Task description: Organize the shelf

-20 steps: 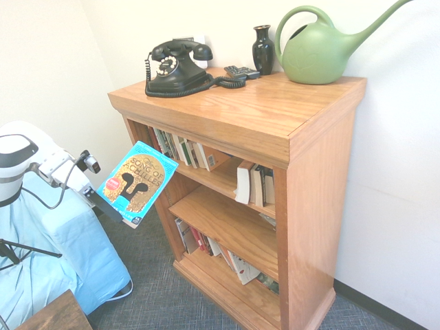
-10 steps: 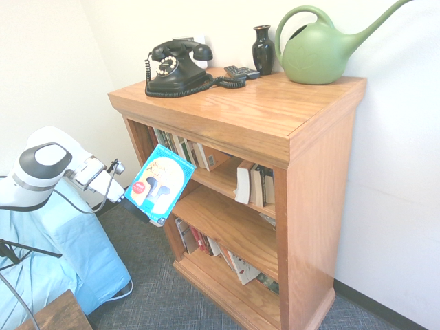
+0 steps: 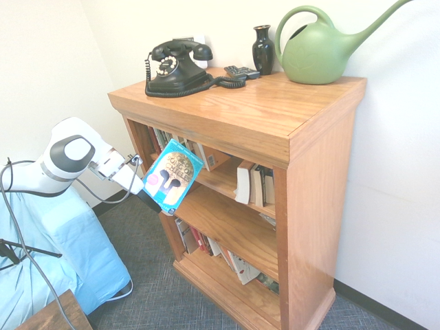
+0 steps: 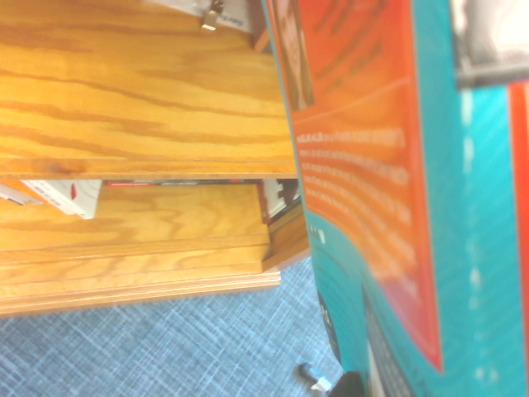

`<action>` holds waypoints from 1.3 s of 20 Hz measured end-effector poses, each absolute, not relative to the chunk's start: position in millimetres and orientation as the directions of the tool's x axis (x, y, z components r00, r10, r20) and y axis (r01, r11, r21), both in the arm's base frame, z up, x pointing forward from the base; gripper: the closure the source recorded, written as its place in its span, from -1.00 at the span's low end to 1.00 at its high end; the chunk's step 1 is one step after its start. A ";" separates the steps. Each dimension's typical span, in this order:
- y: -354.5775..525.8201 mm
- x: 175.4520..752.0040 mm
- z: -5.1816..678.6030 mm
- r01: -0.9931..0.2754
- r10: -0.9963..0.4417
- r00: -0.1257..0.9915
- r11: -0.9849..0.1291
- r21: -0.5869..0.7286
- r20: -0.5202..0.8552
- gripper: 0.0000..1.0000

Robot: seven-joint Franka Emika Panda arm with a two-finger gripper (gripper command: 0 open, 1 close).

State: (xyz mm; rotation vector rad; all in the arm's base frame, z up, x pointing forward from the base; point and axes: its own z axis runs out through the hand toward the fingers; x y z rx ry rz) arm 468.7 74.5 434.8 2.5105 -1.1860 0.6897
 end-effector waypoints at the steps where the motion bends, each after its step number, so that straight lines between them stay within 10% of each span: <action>1: 71.4 472.9 434.8 -0.779 -0.654 0.552 -0.626 0.040 0.517 1.00; 26: 55.7 579.8 441.8 -0.732 -0.732 0.635 -0.672 -0.112 0.247 1.00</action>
